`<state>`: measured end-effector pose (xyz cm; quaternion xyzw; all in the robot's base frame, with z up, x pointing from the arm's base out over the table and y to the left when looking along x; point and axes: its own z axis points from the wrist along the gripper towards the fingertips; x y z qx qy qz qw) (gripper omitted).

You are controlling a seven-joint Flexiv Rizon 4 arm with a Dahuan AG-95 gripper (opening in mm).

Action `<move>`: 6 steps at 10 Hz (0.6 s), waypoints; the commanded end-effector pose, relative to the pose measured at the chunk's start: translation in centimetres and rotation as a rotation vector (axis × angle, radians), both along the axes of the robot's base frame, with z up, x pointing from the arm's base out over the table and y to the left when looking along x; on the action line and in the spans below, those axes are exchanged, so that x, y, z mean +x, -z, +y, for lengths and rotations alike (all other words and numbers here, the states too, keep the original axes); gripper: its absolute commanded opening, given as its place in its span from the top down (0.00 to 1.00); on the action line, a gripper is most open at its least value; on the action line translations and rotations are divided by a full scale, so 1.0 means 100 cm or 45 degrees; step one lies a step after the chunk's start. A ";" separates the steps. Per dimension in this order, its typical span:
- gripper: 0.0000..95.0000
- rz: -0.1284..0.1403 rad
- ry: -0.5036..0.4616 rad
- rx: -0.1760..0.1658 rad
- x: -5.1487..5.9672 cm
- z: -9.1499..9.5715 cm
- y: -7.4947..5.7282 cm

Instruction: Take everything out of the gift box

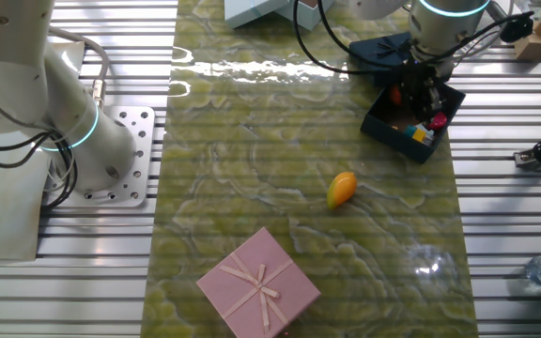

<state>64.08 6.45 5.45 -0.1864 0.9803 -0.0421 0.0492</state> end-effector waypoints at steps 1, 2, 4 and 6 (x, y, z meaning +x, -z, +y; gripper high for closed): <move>0.60 -0.002 -0.026 -0.020 0.001 -0.005 -0.002; 0.60 -0.005 -0.033 -0.040 0.001 -0.007 -0.002; 0.40 -0.004 -0.029 -0.065 0.000 -0.010 -0.002; 0.40 -0.008 -0.047 -0.080 0.000 -0.012 0.001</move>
